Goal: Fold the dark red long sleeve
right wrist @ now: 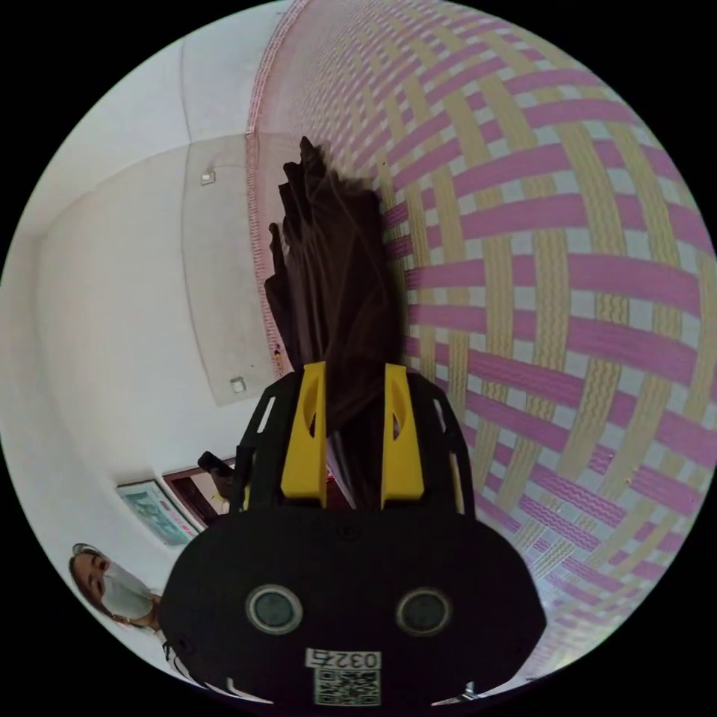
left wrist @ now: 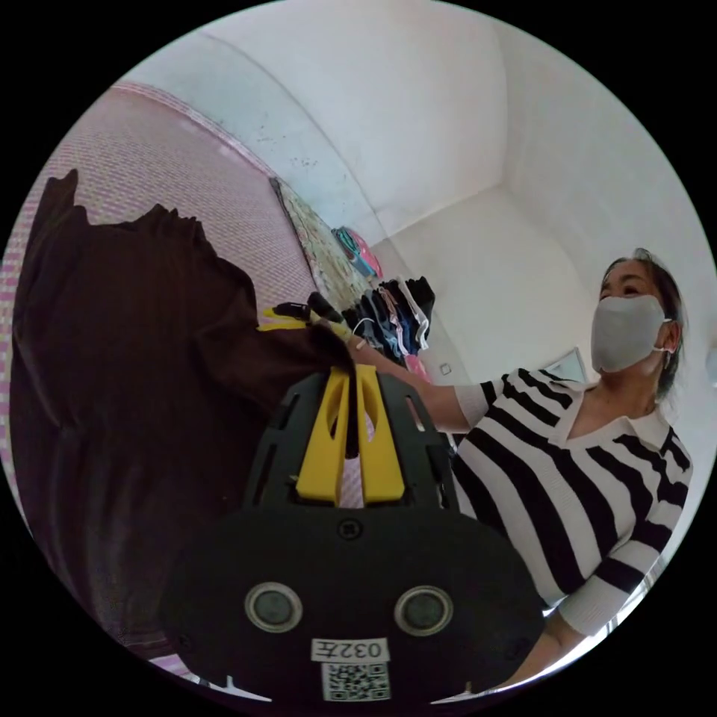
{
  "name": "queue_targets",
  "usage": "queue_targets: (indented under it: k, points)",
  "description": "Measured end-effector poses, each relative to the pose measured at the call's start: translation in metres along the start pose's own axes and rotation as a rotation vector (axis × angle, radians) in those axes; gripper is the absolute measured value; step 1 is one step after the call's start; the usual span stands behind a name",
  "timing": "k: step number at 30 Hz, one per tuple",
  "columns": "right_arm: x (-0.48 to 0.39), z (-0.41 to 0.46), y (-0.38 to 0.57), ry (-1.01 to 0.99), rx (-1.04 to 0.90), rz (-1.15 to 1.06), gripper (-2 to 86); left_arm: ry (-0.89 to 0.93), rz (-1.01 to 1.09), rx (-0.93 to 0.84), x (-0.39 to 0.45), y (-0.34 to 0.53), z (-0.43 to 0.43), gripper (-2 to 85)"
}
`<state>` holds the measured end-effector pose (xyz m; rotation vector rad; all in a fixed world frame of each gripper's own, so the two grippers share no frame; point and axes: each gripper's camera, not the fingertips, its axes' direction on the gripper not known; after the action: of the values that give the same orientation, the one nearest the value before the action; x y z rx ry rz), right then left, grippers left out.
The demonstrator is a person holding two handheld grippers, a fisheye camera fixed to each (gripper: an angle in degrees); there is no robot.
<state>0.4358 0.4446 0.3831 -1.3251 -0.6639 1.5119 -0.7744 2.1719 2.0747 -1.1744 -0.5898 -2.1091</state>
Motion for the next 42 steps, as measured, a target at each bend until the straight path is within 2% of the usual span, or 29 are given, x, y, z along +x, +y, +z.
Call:
queue_targets:
  k: [5, 9, 12, 13, 16, 20, 22, 25, 31, 33, 36, 38, 42]
  points:
    - [-0.022, -0.039, 0.022, -0.048, 0.020, 0.036, 12.4, 0.054, 0.042, 0.087, -0.038, 0.011, 0.001, -0.9]
    - [-0.039, -0.040, 0.029, -0.112, -0.017, 0.031, 11.6, 0.073, 0.113, 0.068, -0.054, 0.011, 0.006, -1.0]
    - [-0.060, -0.036, 0.027, -0.110, -0.039, 0.024, 5.8, 0.048, 0.144, 0.020, -0.069, 0.011, 0.018, -0.9]
    - [-0.072, -0.033, 0.023, -0.084, -0.054, 0.014, 2.1, 0.023, 0.142, -0.003, -0.078, 0.009, 0.022, -0.9]
    - [-0.118, -0.024, 0.006, -0.051, -0.083, -0.064, 2.7, -0.075, 0.125, -0.015, -0.099, 0.001, 0.016, -0.9]
    - [-0.192, -0.014, -0.017, -0.082, -0.038, -0.236, 2.0, -0.195, 0.138, 0.095, -0.117, 0.005, -0.018, -0.9]
    - [-0.203, -0.003, -0.030, -0.009, -0.046, -0.242, 0.0, -0.257, 0.134, 0.076, -0.126, 0.013, -0.017, -0.9]
    - [-0.193, 0.026, -0.051, 0.106, -0.110, -0.200, -0.8, -0.254, 0.062, 0.001, -0.159, 0.023, 0.007, -0.9]
    - [-0.181, 0.039, -0.052, 0.004, -0.064, -0.202, -0.9, -0.234, 0.017, 0.025, -0.198, 0.014, 0.018, -0.9]
    - [-0.186, 0.034, -0.046, -0.030, -0.051, -0.244, -0.9, -0.247, 0.084, -0.018, -0.187, 0.001, 0.020, -0.9]
    - [-0.183, 0.014, -0.030, -0.088, 0.004, -0.301, -0.6, -0.331, 0.297, -0.277, -0.149, -0.021, 0.066, -0.9]
    - [-0.165, 0.004, -0.017, -0.045, 0.030, -0.273, 0.3, -0.369, 0.402, -0.490, -0.141, -0.023, 0.122, -0.9]
    - [-0.135, 0.008, 0.000, 0.023, 0.026, -0.233, 6.8, -0.413, 0.355, -0.732, -0.192, -0.005, 0.195, -0.9]
